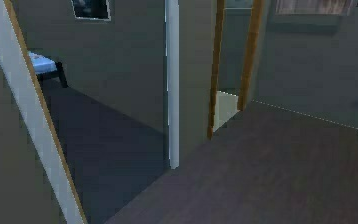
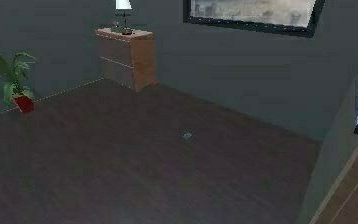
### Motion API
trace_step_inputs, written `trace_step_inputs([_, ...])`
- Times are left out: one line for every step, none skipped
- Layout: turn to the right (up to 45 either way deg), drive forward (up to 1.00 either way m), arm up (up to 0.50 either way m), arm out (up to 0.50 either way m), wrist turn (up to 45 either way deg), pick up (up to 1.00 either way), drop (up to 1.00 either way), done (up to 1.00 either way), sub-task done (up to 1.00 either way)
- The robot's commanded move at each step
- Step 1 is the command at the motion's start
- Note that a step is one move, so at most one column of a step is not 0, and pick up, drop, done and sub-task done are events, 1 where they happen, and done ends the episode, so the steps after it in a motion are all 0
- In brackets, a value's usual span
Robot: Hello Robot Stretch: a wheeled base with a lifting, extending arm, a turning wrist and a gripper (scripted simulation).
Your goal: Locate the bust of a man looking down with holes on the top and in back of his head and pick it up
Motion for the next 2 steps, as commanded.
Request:
trace_step_inputs([-12.0,0.0,0.0,0.0,0.0,0.0,0.0,0.0,0.0])
trace_step_inputs([0.0,1.0,0.0,0.0,0.0,0.0,0.0,0.0,0.0])
